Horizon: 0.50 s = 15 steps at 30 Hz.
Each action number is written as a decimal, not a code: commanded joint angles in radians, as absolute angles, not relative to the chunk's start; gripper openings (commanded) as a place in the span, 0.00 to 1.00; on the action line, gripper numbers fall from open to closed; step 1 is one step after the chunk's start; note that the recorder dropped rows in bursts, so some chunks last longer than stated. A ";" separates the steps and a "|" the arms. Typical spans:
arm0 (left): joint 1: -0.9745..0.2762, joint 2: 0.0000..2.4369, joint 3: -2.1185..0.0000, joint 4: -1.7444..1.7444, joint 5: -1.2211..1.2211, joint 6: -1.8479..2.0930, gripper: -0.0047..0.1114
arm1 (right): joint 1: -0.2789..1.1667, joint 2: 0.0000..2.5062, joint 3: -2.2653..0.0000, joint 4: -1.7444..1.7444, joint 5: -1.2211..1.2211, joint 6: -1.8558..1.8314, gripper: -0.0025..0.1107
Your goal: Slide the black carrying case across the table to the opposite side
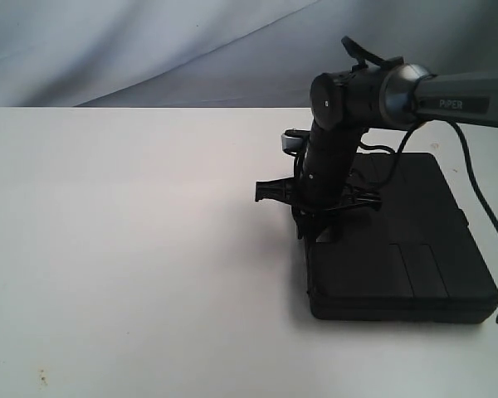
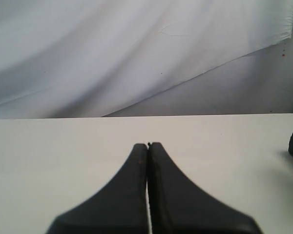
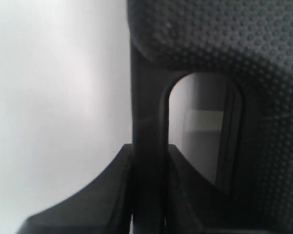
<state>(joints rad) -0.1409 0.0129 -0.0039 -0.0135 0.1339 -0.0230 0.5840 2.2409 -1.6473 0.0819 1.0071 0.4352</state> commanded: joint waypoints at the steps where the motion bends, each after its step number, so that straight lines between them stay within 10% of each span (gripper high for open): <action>1: -0.139 0.007 0.000 -0.013 0.131 -0.025 0.04 | 0.593 2.240 -1.654 0.063 0.994 0.481 0.02; 15: -0.139 0.007 0.000 -0.013 0.131 -0.025 0.04 | 0.652 2.240 -1.654 0.054 0.944 0.601 0.02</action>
